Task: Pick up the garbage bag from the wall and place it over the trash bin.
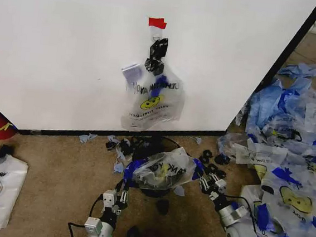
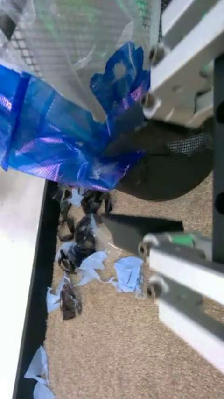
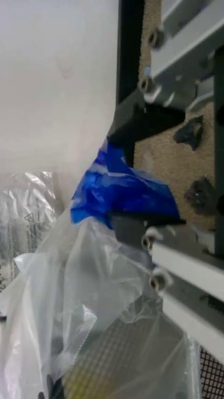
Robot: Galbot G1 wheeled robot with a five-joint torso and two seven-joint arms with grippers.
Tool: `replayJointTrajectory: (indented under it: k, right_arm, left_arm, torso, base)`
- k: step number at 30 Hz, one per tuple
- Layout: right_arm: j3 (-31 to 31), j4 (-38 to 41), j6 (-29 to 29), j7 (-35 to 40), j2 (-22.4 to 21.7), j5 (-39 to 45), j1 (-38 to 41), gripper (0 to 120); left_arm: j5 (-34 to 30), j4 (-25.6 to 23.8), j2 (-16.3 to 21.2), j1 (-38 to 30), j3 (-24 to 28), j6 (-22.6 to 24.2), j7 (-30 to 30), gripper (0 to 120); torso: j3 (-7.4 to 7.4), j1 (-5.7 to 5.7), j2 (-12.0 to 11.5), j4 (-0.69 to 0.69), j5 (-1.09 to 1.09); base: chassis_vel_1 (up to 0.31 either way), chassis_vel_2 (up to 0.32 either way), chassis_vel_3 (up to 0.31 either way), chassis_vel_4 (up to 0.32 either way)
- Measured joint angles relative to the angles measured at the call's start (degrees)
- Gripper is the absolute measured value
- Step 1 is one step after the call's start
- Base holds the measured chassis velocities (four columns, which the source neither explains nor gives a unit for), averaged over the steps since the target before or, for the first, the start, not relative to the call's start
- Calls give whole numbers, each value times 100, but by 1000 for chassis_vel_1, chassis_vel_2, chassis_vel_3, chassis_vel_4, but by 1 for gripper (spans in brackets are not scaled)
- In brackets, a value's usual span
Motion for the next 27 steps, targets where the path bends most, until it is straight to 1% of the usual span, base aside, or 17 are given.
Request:
replayJointTrajectory:
  k: [1, 2, 3, 4, 5, 6, 7, 8, 12, 13, 15, 19, 27]
  right_arm:
    - [-9, -7, 0, -4, -3, -6, 5, 44]
    - [-20, -9, 0, -4, -5, -21, 12, 51]
    - [-23, -11, 0, -4, -4, -26, 15, 51]
    - [-30, -17, 0, -4, -5, -36, 24, 57]
    - [-30, -17, 0, -4, -5, -36, 24, 57]
    - [-33, -21, 0, -4, -5, -47, 30, 61]
    - [-36, -42, 0, -4, -5, -67, 45, 67]
    - [-39, -61, 2, -1, -6, -87, 53, 71]
    - [-42, -79, 0, 30, -38, -175, 57, 88]
    - [-42, -79, 0, 30, -38, -175, 57, 88]
    - [-42, -85, -27, 67, -66, -218, 54, 95]
    - [-27, -91, -43, 147, -133, -266, 52, 100]
    - [64, 11, -47, 142, -275, -141, -50, 100]
  left_arm:
    - [-4, -7, -7, 4, 1, 15, -22, 46]
    - [1, -13, -10, 10, 3, 19, -39, 51]
    - [5, -15, -10, 13, 3, 20, -41, 52]
    - [15, -17, -10, 28, 0, 20, -49, 57]
    - [15, -17, -10, 28, 0, 20, -49, 57]
    - [25, -17, -9, 43, -8, 20, -50, 62]
    - [49, -17, -6, 69, -31, 14, -52, 67]
    - [69, -17, 2, 89, -48, 7, -53, 70]
    - [88, -110, 45, 156, -78, 4, -56, 88]
    - [88, -110, 45, 156, -78, 4, -56, 88]
    - [88, -150, 54, 166, -79, 7, -64, 96]
    - [92, -214, 70, 195, -87, 11, -75, 100]
    - [111, -382, 160, 334, -180, 29, -84, 100]
  torso:
    - [0, 0, 0, 0, 0]
    - [0, 0, 0, 0, 0]
    - [0, 0, 0, 0, 0]
    - [1, 0, 0, 0, 0]
    - [1, 0, 0, 0, 0]
    - [0, 0, 0, 0, 0]
    - [0, 0, 0, 0, -1]
    - [0, 0, 0, 0, 0]
    - [0, 0, 0, 0, 0]
    - [0, 0, 0, 0, 0]
    - [0, 0, 0, 0, 0]
    - [0, 0, 0, 0, 0]
    - [0, 0, 0, 0, 0]
  base:
    - [0, 0, 0, 0]
    - [0, 0, 0, 0]
    - [0, 0, 0, 0]
    - [0, 0, 0, 0]
    - [0, 0, 0, 0]
    - [0, 0, 0, 0]
    - [0, 0, 0, 0]
    - [0, 0, 0, 0]
    - [0, 0, 0, 0]
    - [0, 0, 0, 0]
    - [0, 0, 0, 0]
    - [0, 0, 0, 0]
    - [0, 0, 0, 0]
